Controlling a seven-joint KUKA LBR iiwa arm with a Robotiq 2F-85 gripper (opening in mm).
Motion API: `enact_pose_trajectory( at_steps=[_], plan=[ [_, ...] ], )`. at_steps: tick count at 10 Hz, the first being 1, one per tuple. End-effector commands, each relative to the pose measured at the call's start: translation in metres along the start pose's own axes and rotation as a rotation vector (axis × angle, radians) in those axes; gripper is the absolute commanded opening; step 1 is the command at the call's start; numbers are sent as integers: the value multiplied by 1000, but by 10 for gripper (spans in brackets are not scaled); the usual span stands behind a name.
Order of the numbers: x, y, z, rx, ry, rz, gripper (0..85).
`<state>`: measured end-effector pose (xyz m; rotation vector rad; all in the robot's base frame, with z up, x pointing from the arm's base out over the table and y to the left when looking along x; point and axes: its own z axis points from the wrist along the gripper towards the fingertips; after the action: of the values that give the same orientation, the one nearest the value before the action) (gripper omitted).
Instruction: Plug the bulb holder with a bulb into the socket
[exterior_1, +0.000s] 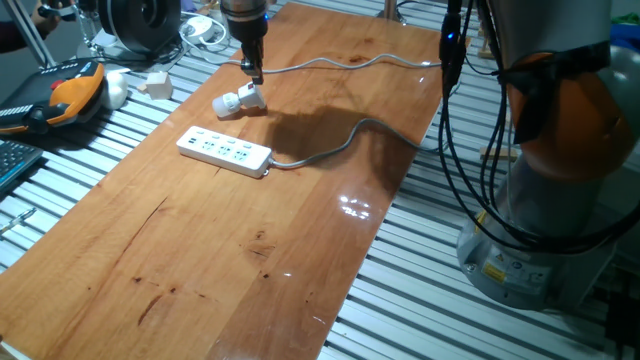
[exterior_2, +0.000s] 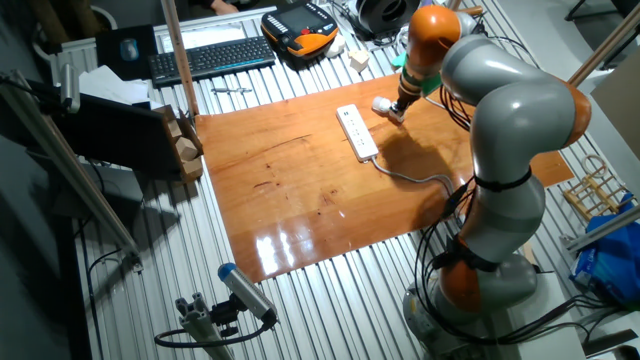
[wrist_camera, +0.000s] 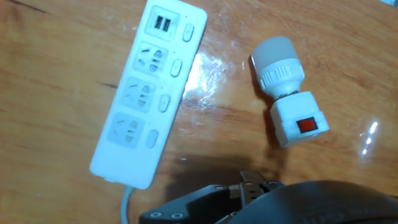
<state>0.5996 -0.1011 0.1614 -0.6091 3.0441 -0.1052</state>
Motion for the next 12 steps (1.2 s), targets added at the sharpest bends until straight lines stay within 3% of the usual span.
enact_pose_trajectory(
  at_steps=[1, 6, 12],
  plan=[
    [-2, -3, 1, 2, 4, -6, 0],
    [-16, -16, 5, 1, 50, -20, 0],
    [-22, -27, 14, 1, 59, -45, 0]
  ],
)
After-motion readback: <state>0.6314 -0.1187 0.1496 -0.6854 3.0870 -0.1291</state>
